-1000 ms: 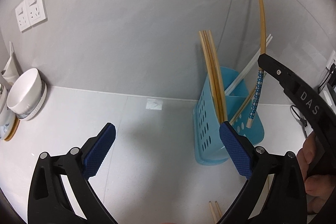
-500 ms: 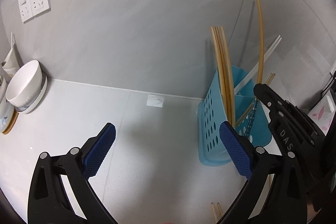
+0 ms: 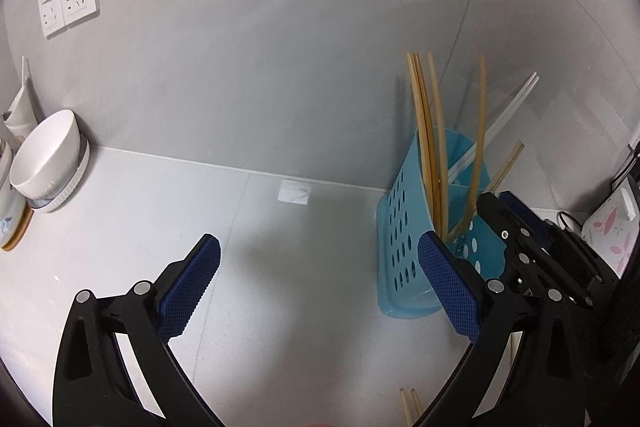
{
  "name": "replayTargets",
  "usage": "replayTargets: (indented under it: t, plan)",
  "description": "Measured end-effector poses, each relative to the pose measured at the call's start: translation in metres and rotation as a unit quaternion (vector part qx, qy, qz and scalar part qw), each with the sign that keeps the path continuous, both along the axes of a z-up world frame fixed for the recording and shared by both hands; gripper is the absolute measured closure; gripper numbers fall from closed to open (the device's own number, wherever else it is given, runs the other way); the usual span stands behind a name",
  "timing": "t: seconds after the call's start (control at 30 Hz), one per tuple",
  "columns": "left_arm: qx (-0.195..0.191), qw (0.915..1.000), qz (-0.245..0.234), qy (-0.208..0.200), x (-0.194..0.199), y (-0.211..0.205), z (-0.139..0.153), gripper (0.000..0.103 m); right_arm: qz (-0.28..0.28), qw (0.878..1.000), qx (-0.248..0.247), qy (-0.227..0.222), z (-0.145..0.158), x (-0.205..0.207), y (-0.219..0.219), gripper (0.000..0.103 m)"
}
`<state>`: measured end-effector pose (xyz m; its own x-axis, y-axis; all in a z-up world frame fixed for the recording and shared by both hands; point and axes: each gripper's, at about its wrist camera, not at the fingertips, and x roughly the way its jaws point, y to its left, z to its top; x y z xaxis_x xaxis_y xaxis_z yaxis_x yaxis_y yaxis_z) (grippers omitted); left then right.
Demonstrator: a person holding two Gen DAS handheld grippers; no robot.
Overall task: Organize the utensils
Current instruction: 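Open the left tool into the holder while the right tool lowers and releases its chopstick, then move both open tools back to the remaining chopsticks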
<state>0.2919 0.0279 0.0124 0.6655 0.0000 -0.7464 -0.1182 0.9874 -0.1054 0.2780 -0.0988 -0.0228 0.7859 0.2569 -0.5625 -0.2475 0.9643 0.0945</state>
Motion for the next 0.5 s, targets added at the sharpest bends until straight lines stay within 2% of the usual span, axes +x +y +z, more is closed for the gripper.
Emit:
replayTargets:
  t: [0.07, 0.1, 0.17, 0.23, 0.4, 0.5]
  plan:
    - [-0.001, 1.0000, 0.001, 0.000, -0.001, -0.002, 0.002, 0.006, -0.003, 1.000, 0.001, 0.002, 0.005, -0.005, -0.005, 0.063]
    - [-0.003, 1.0000, 0.001, 0.000, -0.003, -0.002, 0.003, 0.006, -0.008, 1.000, -0.001, 0.006, 0.009, -0.008, -0.009, 0.051]
    - [-0.006, 1.0000, 0.001, -0.001, -0.005, -0.003, 0.004, 0.006, -0.017, 1.000, -0.001, 0.008, 0.013, -0.015, -0.016, 0.042]
    - [-0.007, 1.0000, -0.002, -0.001, -0.010, -0.005, 0.007, 0.006, -0.032, 0.999, -0.009, 0.013, 0.017, -0.024, -0.027, 0.026]
    - [-0.010, 0.9999, -0.007, 0.010, -0.023, -0.014, 0.005, 0.006, -0.061, 0.997, -0.026, 0.034, 0.013, -0.049, -0.058, 0.010]
    - [-0.016, 0.9994, -0.015, 0.026, -0.035, -0.022, -0.002, 0.006, -0.079, 0.994, -0.040, 0.056, 0.003, -0.065, -0.078, 0.008]
